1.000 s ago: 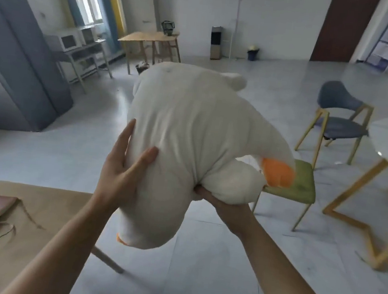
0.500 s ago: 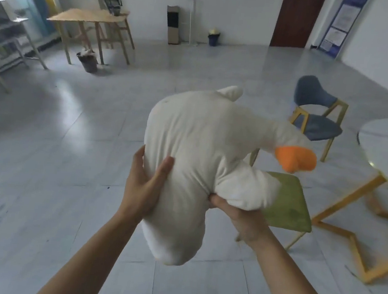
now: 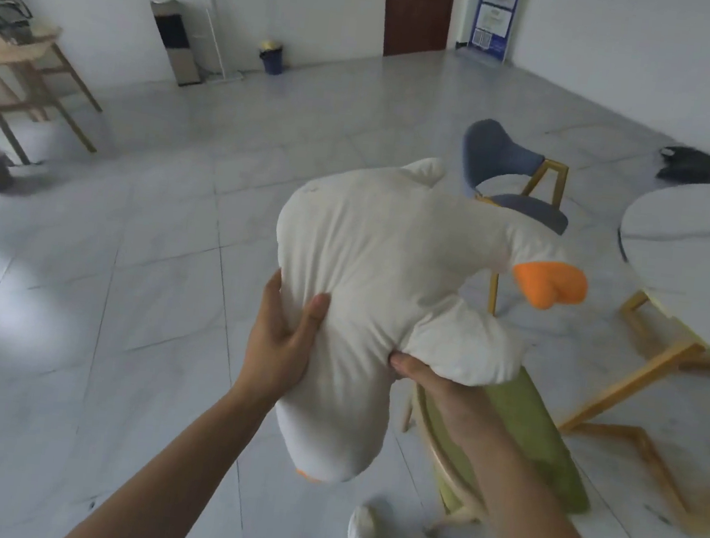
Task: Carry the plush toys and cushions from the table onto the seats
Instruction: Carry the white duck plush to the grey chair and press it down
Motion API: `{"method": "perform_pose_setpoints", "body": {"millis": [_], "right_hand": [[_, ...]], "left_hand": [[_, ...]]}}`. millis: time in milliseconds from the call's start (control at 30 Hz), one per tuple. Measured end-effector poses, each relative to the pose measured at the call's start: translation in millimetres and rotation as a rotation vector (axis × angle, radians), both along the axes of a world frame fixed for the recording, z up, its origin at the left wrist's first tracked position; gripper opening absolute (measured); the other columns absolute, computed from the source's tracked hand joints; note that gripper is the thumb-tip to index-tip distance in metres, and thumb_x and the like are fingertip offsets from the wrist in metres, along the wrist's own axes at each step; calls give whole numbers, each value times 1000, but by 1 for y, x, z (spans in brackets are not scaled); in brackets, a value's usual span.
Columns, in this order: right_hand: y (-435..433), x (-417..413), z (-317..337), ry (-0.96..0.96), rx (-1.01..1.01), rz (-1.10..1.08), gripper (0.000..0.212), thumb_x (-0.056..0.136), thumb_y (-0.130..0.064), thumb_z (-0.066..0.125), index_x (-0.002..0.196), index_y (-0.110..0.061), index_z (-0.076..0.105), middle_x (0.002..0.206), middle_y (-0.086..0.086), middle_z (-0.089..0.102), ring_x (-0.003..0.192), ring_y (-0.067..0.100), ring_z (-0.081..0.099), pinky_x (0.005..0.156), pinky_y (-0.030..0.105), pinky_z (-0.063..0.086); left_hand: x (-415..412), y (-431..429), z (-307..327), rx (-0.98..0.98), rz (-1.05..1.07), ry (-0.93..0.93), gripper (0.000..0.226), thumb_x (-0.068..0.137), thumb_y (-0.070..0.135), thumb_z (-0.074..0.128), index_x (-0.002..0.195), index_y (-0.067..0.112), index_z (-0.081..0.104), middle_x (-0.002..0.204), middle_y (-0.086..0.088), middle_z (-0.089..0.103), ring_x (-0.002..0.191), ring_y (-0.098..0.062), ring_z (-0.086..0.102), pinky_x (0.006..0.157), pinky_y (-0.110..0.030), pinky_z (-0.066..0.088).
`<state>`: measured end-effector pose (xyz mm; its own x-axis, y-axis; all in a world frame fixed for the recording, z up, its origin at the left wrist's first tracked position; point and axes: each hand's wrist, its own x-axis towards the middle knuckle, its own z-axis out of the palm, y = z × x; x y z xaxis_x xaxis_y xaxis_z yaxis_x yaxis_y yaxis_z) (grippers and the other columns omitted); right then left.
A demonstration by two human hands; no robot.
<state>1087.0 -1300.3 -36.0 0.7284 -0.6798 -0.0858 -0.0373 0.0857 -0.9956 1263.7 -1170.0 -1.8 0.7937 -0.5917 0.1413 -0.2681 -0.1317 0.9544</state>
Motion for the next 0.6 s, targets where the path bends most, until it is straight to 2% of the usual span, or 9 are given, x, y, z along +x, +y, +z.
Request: {"method": "perform_pose_setpoints", "body": {"millis": [33,100,167,233,300,433,533,600], "right_hand": [[-24,22,4,4,0,-2,59,69,-36,82,122,-12,70,119,0,75,115,16,68,100,33,54],[-72,65,15,9,12,-5,56,70,-33,82,121,-15,70,118,-4,75,114,9,68,93,23,54],[-113,105,29,8,18,8,58,69,-35,82,122,-14,70,118,-6,75,114,5,67,92,19,52],[-150,145,40,18,27,30,66,66,-40,83,124,-12,69,120,-6,75,116,5,66,94,18,53],[-187,184,44,32,37,28,70,66,-41,85,128,-14,67,124,-6,73,119,7,65,102,25,53],[-265,256,31,1,73,-25,82,64,-46,94,136,-24,63,136,-7,67,132,14,59,116,45,42],[-322,300,22,-44,83,-143,87,60,-49,96,136,-25,63,138,-4,66,134,18,58,115,44,42],[-359,320,26,-41,78,-278,90,59,-47,96,138,-23,61,137,-5,67,132,17,59,113,41,45]], "left_hand": [[23,-24,4,10,-2,-4,60,97,43,64,148,24,42,134,18,58,120,5,59,102,-29,49],[70,-68,16,16,-7,-10,59,97,43,63,149,24,41,137,12,59,123,-3,59,104,-32,48],[112,-108,28,-4,-25,-12,54,98,42,62,146,25,44,135,16,60,121,2,59,102,-28,48],[154,-145,36,-31,-42,2,46,99,40,62,141,31,45,129,25,59,114,13,59,96,-20,47],[195,-185,35,-51,-65,14,43,99,39,61,138,35,44,127,28,57,111,17,58,93,-16,46],[271,-281,18,-91,-153,41,51,99,37,61,146,27,42,133,23,56,117,12,57,98,-19,49],[319,-362,3,-97,-280,75,52,100,37,60,148,30,40,137,26,54,122,12,55,101,-17,48],[346,-417,-2,-88,-386,113,64,101,40,59,157,31,29,152,22,45,136,4,47,110,-23,41]]}}
